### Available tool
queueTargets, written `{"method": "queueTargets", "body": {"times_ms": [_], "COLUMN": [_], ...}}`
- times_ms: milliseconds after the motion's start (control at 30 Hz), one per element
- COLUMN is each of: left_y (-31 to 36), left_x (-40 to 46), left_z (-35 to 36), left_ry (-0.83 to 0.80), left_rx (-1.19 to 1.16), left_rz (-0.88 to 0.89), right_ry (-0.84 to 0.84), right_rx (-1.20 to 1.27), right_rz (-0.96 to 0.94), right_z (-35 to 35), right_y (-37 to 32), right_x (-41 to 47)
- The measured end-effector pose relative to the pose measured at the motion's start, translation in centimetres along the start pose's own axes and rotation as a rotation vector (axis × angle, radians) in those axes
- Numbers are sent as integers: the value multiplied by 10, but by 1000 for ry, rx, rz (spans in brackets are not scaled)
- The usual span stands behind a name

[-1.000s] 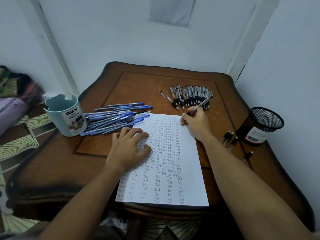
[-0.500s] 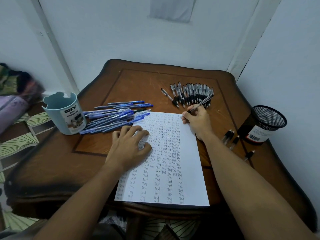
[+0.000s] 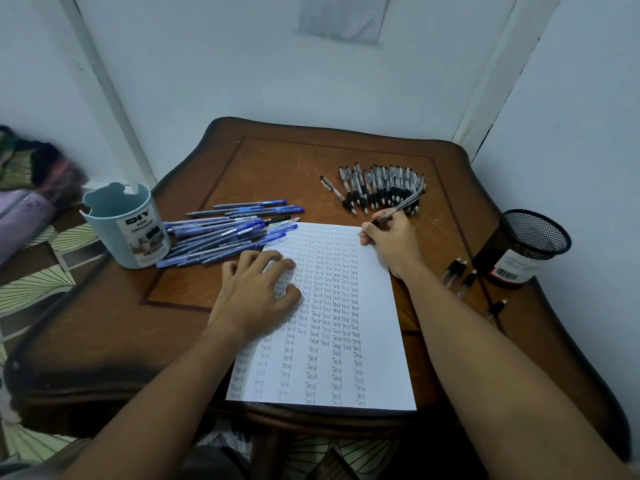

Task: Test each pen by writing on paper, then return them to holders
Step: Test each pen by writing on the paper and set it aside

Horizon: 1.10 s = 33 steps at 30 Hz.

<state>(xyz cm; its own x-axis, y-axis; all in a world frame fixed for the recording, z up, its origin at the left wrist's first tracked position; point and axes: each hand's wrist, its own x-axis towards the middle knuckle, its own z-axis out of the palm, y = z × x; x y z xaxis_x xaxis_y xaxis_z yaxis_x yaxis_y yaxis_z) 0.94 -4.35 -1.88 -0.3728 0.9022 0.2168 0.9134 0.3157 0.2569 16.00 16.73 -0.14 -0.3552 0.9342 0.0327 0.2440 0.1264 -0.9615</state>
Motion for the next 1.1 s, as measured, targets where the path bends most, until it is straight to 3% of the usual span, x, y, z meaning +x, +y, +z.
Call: {"method": "queueTargets", "body": {"times_ms": [1100], "left_y": [0], "left_x": [-1], "left_z": [0], "left_ry": [-2], "left_rx": [-28], "left_rz": [-11], "right_ry": [14], "right_rx": [-26], "right_rz": [-22], "right_z": [-1], "right_y": [5], "right_x": [-1]}}
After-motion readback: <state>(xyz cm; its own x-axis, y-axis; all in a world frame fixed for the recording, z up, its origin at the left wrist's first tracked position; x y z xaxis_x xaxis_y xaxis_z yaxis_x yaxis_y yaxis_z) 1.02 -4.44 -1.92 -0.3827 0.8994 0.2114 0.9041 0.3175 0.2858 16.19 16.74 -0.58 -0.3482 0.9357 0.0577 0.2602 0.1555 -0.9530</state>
